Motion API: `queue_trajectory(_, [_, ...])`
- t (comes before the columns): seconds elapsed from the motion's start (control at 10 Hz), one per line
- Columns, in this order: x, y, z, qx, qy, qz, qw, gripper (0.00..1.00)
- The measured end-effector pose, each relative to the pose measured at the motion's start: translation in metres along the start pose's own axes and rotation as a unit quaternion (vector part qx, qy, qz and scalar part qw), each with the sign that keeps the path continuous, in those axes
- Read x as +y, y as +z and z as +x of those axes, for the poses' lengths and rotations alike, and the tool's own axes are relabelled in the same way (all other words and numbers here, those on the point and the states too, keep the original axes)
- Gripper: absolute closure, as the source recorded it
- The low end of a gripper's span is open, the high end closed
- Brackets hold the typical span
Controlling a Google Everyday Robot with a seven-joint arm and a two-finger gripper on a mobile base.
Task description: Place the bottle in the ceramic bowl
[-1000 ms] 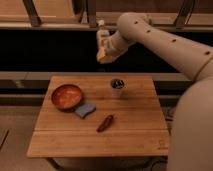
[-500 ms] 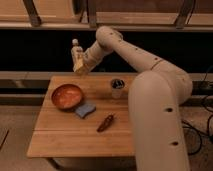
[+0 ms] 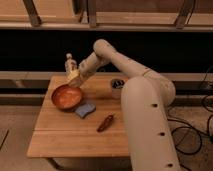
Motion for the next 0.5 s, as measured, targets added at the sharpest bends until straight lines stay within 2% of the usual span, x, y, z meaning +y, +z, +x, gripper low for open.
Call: queue_trajectory(0.5, [-0.0015, 0.0003, 0.0016, 0.003, -0.002, 0.004, 1.0, 0.88])
